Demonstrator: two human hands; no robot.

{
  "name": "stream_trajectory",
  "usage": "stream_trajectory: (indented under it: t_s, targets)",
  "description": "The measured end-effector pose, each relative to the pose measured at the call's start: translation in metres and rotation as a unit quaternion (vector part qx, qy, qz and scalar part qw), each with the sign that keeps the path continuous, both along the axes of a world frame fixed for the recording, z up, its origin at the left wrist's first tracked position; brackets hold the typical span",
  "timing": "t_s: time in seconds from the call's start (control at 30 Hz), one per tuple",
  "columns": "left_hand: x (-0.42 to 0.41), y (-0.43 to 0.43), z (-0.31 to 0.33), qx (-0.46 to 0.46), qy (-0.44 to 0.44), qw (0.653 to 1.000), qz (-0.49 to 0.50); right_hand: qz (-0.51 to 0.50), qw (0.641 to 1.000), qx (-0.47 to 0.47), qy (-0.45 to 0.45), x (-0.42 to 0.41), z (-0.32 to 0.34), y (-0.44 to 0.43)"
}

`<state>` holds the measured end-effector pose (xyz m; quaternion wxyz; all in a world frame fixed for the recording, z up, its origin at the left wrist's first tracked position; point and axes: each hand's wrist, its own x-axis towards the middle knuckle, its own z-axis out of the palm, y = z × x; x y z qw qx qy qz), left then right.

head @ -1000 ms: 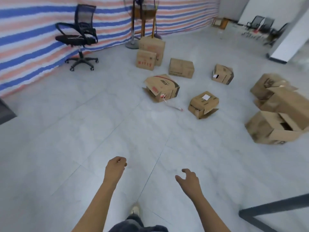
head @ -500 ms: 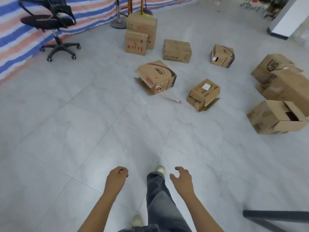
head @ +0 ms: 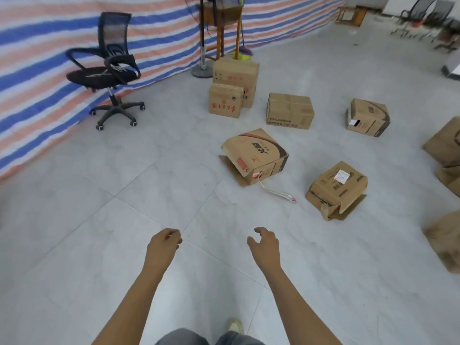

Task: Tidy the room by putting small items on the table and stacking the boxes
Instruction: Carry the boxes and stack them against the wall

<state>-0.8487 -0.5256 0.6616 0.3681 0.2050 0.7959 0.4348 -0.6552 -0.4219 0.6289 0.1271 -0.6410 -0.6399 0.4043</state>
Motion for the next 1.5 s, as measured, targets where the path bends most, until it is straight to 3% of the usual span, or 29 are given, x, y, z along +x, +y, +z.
stream_trajectory:
  t_s: [0.27,0.63,0.83,0.97,1.27,1.5]
  targets:
    - [-0.075,0.05,-0.059,-0.103,-0.081,0.99,0.06,0.13,0.984,-0.066,-0.102,-0.104,-0.04,0.06]
    - [-0.34,0.207,-0.022,-0.002,-0.074,0.988,0.135,0.115,0.989,-0.033,-0.081,-0.32,-0.022,0.195]
    - [-0.35,0.277,-0.051,-0.073,-0.125,0.988,0.044,0.058,0.987,-0.084,-0.127,-0.338,-0.032,0.242]
    - [-0.358,0.346,-0.054,-0.105,-0.098,0.989,-0.045,-0.005,0.985,-0.111,-0.134,-0.353,-0.044,0.311]
    - [-0.438,0.526,-0.031,-0.055,-0.019,0.998,-0.01,0.01,0.999,-0.036,-0.006,-0.459,-0.023,0.55]
    - [-0.454,0.612,-0.046,-0.104,-0.047,0.993,-0.041,0.023,0.993,-0.103,-0.046,-0.47,-0.043,0.612]
